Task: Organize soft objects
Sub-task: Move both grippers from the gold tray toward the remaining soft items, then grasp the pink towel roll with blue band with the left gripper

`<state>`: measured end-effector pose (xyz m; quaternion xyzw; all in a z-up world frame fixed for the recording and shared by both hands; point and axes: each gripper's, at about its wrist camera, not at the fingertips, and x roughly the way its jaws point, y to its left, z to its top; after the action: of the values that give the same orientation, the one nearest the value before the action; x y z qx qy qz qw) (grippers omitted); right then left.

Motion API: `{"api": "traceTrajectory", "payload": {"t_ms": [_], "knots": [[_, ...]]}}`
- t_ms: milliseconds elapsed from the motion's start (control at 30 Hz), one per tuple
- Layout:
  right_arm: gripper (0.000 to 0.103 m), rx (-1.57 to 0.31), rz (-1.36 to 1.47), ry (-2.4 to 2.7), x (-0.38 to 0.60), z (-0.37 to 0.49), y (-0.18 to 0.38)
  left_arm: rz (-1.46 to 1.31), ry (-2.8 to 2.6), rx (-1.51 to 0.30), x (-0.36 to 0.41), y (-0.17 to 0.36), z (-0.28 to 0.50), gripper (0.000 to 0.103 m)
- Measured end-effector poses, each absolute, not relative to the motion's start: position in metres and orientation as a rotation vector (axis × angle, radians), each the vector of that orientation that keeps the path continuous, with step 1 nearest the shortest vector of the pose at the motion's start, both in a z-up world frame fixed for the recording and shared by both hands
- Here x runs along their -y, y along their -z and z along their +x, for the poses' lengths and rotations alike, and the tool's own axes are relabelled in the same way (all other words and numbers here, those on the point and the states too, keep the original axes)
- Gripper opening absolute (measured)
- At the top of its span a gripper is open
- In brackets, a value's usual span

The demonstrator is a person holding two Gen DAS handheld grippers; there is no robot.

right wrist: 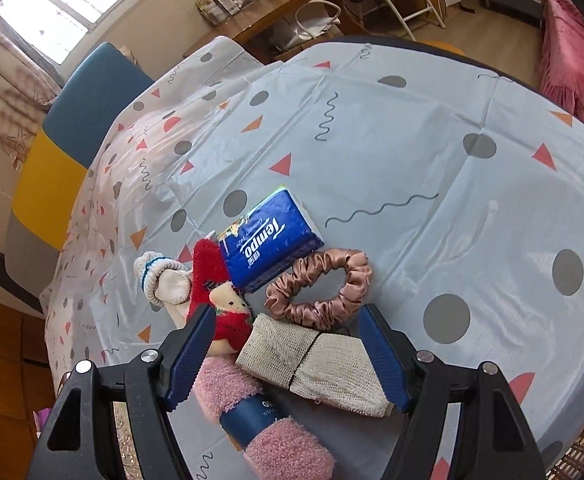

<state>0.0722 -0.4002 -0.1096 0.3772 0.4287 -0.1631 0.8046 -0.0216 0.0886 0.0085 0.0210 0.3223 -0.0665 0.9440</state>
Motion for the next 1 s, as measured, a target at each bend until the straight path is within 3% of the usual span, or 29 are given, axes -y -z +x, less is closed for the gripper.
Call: {"api": "traceTrajectory", "payload": {"t_ms": [300, 467, 533, 633, 700, 867, 1000], "knots": [[0.074, -0.792, 0.923, 0.355, 0.420, 0.053, 0.099, 0.203, 0.455, -0.656, 0.034, -0.027, 0.005, 0.086], [0.074, -0.740, 1.018, 0.270, 0.425, 0.048, 0.098, 0.327, 0.555, -0.693, 0.114, -0.003, 0.027, 0.075], [0.074, -0.712, 1.034, 0.265, 0.427, 0.046, 0.095, 0.324, 0.610, -0.770, 0.138, 0.016, 0.039, 0.062], [0.074, -0.694, 1.057, 0.254, 0.429, 0.044, 0.095, 0.284, 0.645, -0.934, 0.167, 0.052, 0.062, 0.050], [0.074, -0.687, 1.070, 0.238, 0.430, 0.044, 0.095, 0.273, 0.640, -1.009, 0.182, 0.076, 0.073, 0.048], [0.074, -0.675, 1.083, 0.226, 0.431, 0.044, 0.095, 0.113, 0.642, -1.170, 0.206, 0.106, 0.098, 0.048], [0.074, -0.673, 1.101, 0.217, 0.433, 0.044, 0.097, 0.014, 0.639, -1.235, 0.225, 0.114, 0.113, 0.062]]}}
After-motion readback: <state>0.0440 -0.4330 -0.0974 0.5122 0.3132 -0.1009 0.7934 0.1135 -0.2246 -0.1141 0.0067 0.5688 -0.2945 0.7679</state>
